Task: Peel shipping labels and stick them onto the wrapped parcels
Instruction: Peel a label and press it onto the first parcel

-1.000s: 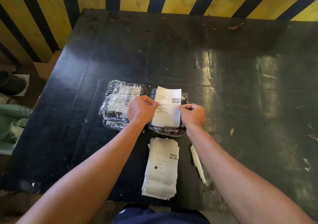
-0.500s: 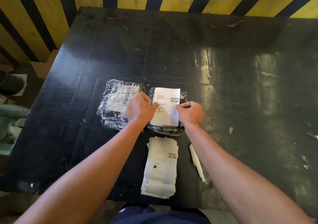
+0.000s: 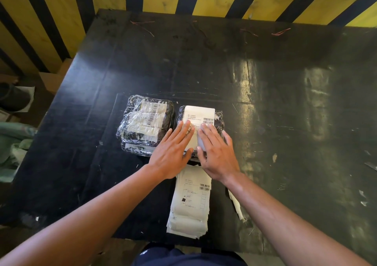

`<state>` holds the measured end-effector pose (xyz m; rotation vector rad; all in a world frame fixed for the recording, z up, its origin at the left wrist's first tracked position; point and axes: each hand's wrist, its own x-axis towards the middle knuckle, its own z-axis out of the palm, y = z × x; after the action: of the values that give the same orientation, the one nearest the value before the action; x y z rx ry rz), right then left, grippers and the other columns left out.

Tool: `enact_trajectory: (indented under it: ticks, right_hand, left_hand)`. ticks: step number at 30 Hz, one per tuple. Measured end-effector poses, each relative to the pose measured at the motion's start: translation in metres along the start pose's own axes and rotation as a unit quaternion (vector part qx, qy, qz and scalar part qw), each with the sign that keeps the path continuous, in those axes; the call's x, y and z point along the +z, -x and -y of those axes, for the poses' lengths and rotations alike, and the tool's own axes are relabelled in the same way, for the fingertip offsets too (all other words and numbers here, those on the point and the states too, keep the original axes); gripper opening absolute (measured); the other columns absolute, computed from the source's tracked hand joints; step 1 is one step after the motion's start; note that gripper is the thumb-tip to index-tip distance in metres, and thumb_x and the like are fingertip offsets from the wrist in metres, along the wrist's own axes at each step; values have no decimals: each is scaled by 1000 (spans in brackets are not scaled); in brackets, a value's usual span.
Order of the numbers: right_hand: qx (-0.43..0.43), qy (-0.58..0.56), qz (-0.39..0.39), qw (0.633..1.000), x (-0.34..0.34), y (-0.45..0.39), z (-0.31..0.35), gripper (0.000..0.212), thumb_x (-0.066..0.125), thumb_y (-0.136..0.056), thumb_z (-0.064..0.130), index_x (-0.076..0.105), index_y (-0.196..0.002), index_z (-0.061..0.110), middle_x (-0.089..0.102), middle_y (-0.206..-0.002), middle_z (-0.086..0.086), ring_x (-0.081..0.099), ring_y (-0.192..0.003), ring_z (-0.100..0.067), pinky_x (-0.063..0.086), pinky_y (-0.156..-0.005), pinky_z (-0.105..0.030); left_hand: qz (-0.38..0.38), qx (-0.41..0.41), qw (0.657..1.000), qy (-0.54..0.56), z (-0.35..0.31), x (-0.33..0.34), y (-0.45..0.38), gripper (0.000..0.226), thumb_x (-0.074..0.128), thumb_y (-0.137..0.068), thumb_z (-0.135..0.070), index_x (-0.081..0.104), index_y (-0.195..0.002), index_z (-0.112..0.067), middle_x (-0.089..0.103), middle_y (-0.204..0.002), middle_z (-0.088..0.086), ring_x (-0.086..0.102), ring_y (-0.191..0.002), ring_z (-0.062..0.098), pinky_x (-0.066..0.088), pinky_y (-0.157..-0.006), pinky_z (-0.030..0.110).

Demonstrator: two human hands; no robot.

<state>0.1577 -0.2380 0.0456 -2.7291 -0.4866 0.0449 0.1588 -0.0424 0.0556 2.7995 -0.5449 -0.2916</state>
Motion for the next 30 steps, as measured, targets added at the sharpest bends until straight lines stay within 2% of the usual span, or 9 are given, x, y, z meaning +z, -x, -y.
enact_trajectory:
  ticks: [3, 6, 10, 14, 18, 21, 24, 27, 30]
  right_hand:
    - [2, 13, 46, 999, -6, -18, 4, 67, 17, -105, 44, 28, -165, 16, 20, -174, -2, 12, -162, -18, 8, -131, -54]
    - [-1, 20, 79, 997, -10, -39, 6, 71, 11, -102, 44, 19, -167, 18, 10, -176, 1, 4, -163, -16, 0, -131, -54]
    - [5, 39, 108, 993, -13, -60, 6, 70, 13, -102, 43, 12, -168, 19, 2, -177, 2, -1, -163, -15, -4, -130, -56]
    - [81, 32, 116, 989, -24, -77, -10, 68, 24, -108, 41, 5, -168, 17, 2, -177, 1, -1, -163, -17, -7, -129, -58]
    - [115, 44, 117, 985, -36, -68, -33, 68, 28, -108, 40, 7, -168, 18, 4, -177, 2, -2, -163, -20, -9, -126, -58]
    - [39, 66, 109, 991, -38, -53, -26, 67, 31, -107, 38, 10, -168, 21, 3, -176, 5, -4, -163, -20, -11, -125, -58]
    - [-26, 70, 126, 989, -26, -41, -8, 67, 23, -105, 40, 7, -168, 25, 0, -175, 8, -4, -163, -17, -10, -127, -62]
    - [7, 80, 119, 990, -22, -33, -8, 70, 14, -100, 44, 11, -168, 26, 4, -175, 10, -2, -163, -18, -11, -126, -65]
    - [38, 111, 104, 988, -28, -26, -21, 69, 12, -100, 45, 15, -167, 27, 9, -174, 12, 1, -163, -21, -14, -123, -65]
  left_hand:
    - [0, -5, 1000, 12, -2, 6, 1, 73, 29, -111, -53, -8, -167, -25, -19, -174, -3, -21, -159, 11, 3, -133, 40]
    - [-2, -7, 1000, 6, -3, 6, 0, 77, 33, -109, -54, -9, -167, -24, -19, -174, -4, -21, -159, 11, 6, -133, 41]
    - [14, -4, 1000, -9, -1, 6, -1, 79, 28, -107, -59, -6, -167, -21, -18, -174, -1, -21, -159, 12, 8, -133, 41]
    - [24, -5, 1000, -14, 0, 1, 0, 78, 27, -107, -60, -7, -167, -23, -21, -173, -2, -22, -159, 13, 6, -133, 41]
    - [25, -13, 1000, -6, -1, -2, 0, 78, 31, -108, -59, -5, -167, -25, -19, -173, -6, -20, -159, 12, 8, -133, 40]
    - [22, -13, 1000, -3, -1, -1, -1, 78, 31, -107, -59, -5, -167, -24, -18, -174, -4, -19, -160, 12, 9, -133, 41]
    - [21, -10, 1000, -10, -2, 1, -1, 80, 29, -106, -61, -5, -167, -20, -16, -174, 0, -17, -160, 15, 11, -132, 42]
    - [33, -15, 999, -28, -1, -2, -2, 82, 29, -106, -61, -9, -166, -20, -18, -173, -1, -18, -160, 14, 10, -133, 42]
    - [46, -15, 998, -36, -2, -7, -3, 83, 32, -106, -60, -13, -165, -22, -21, -172, -4, -19, -159, 13, 9, -133, 43]
